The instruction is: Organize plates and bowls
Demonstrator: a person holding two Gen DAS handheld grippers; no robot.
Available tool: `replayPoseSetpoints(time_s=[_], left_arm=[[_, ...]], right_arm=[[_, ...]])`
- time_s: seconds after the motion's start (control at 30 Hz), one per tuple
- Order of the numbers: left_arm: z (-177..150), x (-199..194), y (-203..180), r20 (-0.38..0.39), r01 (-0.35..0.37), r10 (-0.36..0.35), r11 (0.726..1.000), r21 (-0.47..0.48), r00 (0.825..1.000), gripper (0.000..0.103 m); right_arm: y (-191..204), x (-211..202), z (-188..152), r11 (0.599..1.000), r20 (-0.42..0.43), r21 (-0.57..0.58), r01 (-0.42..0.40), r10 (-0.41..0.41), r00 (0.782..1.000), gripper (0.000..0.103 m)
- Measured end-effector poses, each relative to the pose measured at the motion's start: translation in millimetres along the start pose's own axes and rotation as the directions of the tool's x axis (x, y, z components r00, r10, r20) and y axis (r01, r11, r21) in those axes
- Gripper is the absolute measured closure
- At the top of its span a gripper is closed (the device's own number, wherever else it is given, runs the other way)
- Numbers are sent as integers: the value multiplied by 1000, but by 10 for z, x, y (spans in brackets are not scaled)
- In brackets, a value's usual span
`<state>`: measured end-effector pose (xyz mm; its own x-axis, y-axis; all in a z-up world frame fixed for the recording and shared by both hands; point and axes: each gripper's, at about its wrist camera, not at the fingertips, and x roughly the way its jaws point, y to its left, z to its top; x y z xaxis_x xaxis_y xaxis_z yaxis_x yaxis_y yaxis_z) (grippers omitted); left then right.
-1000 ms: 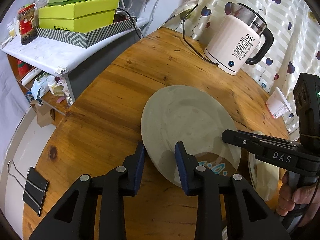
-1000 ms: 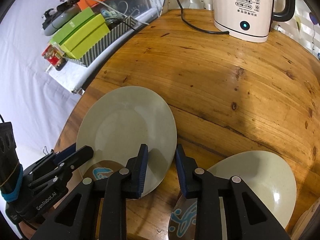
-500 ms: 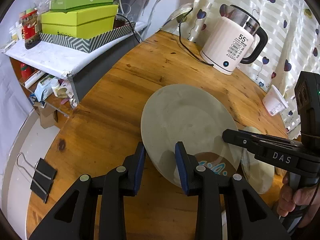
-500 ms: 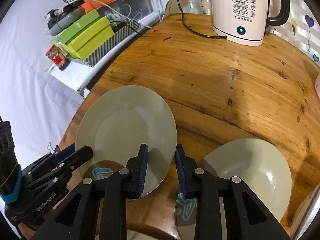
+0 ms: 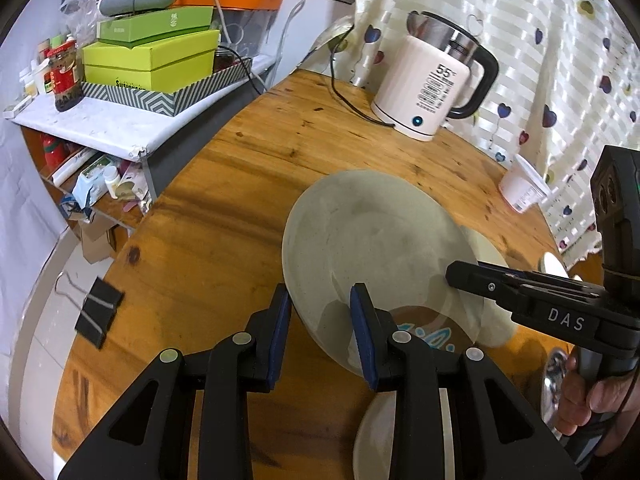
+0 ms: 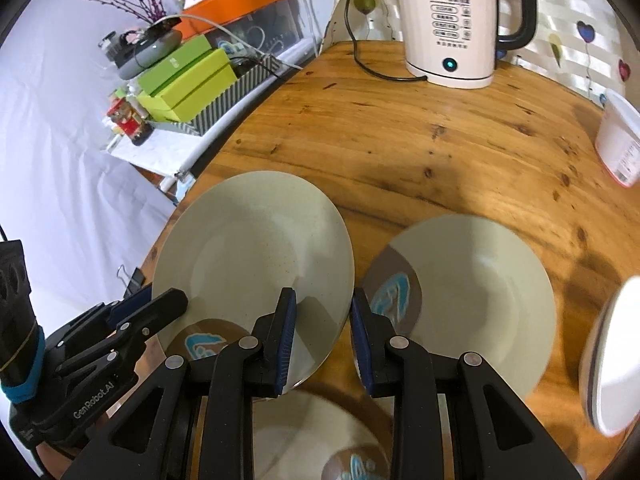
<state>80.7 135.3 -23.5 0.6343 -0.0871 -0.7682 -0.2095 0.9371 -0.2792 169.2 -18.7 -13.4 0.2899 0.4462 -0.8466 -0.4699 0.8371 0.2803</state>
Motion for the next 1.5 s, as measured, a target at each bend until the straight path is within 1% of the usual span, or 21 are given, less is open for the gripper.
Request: replayPoseSetpoints(time_s=[0.43,0.87,1.2,1.5], left_arm=[[-425,-252,-260,-20,16,-15,998,56,1000,71],[-804,-367,-461,-54,23,-18,996,90,998,71],[-988,-352,-494,-87,29,-21,995,93,996,71],[-1052,-343,-479,-96,20,-11,996,92,995,71]], right_arm=[[-80,-318,-560,999,15,45,19,-20,1000,77],[-171,-468,-1016,996,13,80,34,-35,999,76],[-223,-460,-1211,994,-7,100,36,-36,999,76],[-182,-433,-1258,995,-12,85,53,-52,999,76]])
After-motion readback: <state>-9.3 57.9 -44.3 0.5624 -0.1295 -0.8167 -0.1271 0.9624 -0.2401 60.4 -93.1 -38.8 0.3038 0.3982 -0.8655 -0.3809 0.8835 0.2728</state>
